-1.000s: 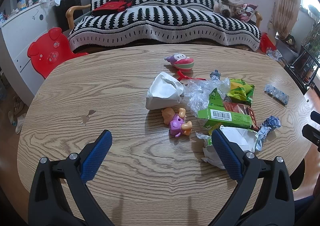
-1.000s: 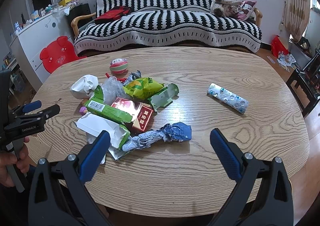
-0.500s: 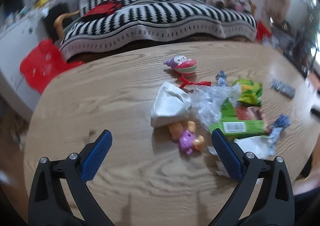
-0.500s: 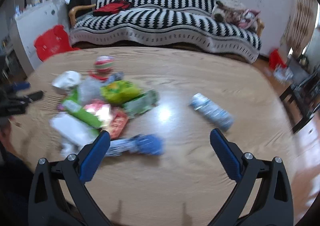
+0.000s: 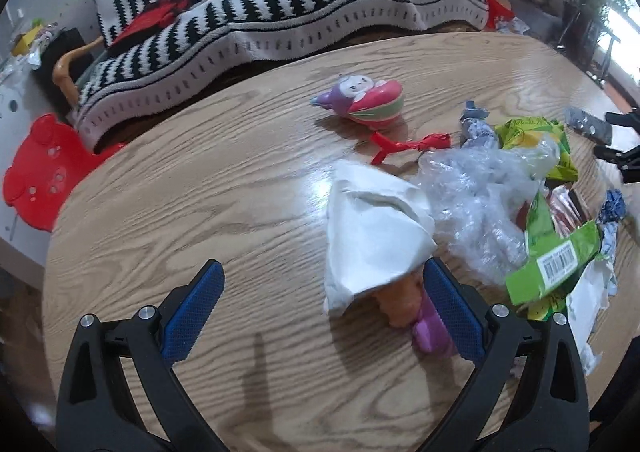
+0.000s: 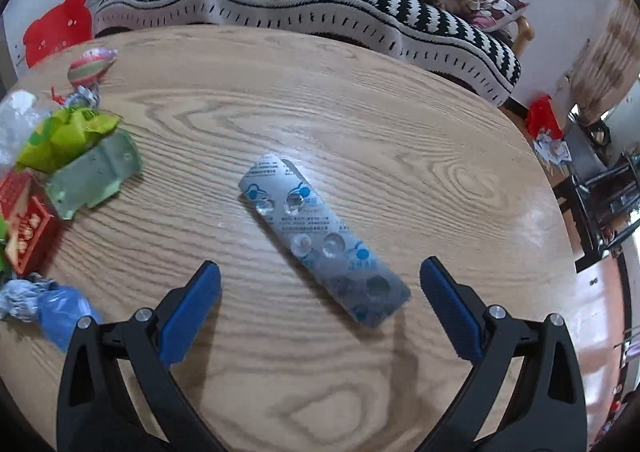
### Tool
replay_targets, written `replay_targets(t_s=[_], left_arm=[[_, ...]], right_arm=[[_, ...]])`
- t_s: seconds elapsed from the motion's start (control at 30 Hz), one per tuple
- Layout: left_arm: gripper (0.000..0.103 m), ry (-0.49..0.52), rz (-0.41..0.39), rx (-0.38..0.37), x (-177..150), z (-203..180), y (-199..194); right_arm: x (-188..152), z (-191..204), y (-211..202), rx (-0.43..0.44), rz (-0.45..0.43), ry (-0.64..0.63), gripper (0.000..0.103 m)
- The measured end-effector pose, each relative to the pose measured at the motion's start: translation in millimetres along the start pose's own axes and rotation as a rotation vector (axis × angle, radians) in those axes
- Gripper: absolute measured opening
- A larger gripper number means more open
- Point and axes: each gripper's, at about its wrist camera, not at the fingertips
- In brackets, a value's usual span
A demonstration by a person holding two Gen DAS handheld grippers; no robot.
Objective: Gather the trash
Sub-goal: 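Grasp the white tissue with the left tool while the right tool grasps the blister pack, then carry tissue and blister pack to the black bin and release both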
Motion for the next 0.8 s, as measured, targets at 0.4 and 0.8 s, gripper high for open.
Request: replay_targets(t_s=[0.4, 0.8], left_arm=[[0.052, -0.013, 0.039, -0.068, 8, -2, 18], [0.011, -0.131, -0.052, -0.043, 1, 12, -30]], right_arm=[[16, 6, 3, 0.164, 0.045, 0.054, 0.037], [0, -1, -47, 0.272, -0.012, 0.2, 0.027]])
Point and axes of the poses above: each gripper's, at about its wrist camera, not at the fingertips, and y roughly the way its jaws point, z to its left, x to its top, and after that the axes turned 11 degrees about y, right-handed
